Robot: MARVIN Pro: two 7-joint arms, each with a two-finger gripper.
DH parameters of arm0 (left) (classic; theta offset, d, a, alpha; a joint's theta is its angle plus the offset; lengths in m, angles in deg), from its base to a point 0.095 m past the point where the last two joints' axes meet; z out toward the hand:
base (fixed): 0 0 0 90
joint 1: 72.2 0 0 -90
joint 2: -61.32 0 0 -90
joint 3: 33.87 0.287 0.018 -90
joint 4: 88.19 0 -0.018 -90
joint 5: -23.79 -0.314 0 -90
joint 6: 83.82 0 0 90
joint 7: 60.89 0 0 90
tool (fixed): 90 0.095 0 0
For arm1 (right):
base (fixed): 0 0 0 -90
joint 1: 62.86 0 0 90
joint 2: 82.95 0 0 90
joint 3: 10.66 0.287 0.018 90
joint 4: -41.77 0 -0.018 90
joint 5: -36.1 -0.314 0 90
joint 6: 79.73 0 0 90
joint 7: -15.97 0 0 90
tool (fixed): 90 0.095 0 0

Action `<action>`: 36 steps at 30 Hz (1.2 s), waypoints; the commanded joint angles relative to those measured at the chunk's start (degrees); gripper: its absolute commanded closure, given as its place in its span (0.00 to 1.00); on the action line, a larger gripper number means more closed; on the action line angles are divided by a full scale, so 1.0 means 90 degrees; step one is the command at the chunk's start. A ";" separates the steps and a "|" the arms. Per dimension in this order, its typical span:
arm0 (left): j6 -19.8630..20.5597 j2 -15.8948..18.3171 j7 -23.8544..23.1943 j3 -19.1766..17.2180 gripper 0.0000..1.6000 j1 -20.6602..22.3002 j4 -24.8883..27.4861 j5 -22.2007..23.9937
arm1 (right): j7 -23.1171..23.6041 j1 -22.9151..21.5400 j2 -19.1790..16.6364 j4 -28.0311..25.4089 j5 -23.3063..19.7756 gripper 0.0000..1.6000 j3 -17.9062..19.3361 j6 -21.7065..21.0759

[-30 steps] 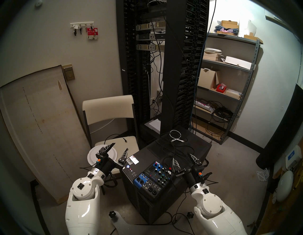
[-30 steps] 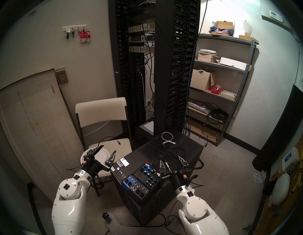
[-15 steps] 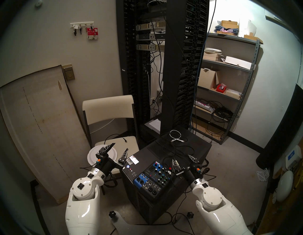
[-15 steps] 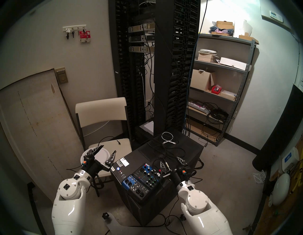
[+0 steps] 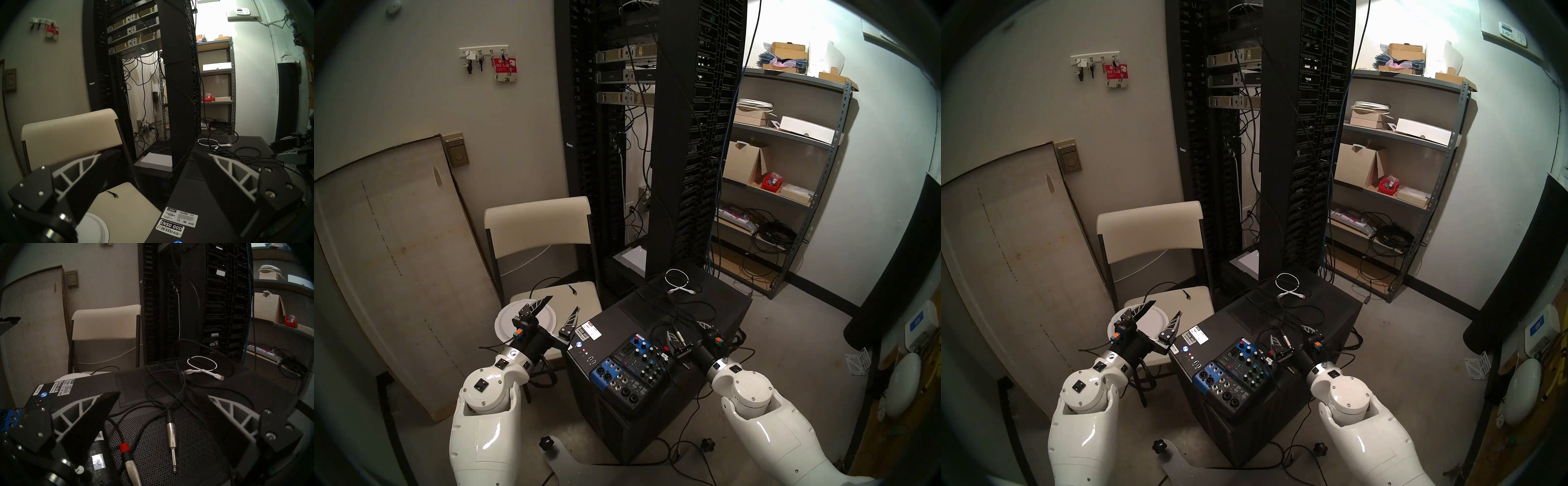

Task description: Insert aux cable

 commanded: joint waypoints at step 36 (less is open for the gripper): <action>-0.0009 0.0010 0.0008 0.0009 0.00 0.0011 0.0100 0.0006 | 0.0772 -0.1194 -0.0140 0.0963 0.0351 0.25 -0.0129 -0.0941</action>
